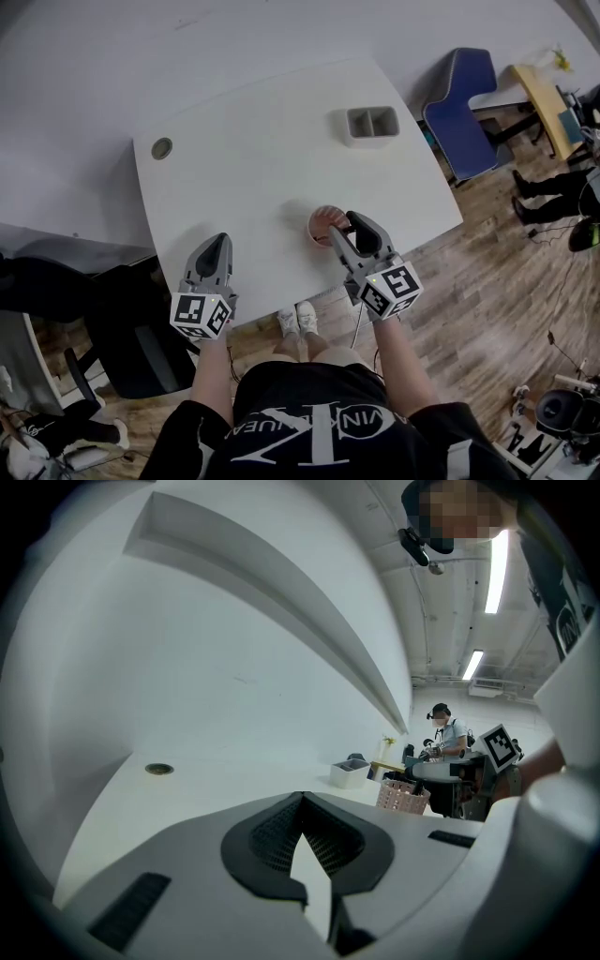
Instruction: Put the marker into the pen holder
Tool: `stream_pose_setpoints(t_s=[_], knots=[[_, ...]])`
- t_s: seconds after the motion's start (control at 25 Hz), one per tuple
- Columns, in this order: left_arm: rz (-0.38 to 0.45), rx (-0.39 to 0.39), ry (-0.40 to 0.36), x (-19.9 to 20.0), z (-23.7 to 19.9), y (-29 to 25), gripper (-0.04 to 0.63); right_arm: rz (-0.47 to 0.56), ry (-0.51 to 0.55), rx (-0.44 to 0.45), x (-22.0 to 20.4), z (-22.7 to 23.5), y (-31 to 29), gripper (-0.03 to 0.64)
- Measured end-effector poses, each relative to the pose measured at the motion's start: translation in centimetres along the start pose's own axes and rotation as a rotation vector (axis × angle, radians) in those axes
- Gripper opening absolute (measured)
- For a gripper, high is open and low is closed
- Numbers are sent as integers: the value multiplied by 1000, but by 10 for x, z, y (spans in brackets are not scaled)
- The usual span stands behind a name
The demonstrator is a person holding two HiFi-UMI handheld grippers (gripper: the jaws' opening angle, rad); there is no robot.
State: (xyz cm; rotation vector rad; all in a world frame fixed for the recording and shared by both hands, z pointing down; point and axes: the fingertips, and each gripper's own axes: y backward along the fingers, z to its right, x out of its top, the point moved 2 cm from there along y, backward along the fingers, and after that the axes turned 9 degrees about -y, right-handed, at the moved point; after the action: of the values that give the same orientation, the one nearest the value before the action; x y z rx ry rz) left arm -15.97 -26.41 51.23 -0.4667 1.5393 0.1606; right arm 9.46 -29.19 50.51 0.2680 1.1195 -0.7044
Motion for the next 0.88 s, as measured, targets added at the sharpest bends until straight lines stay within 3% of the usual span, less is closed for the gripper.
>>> stream_pose_setpoints(t_s=[0.88], knots=[[26,10,-21,13,5,10,14,69,42,-28,29,7,20,199]])
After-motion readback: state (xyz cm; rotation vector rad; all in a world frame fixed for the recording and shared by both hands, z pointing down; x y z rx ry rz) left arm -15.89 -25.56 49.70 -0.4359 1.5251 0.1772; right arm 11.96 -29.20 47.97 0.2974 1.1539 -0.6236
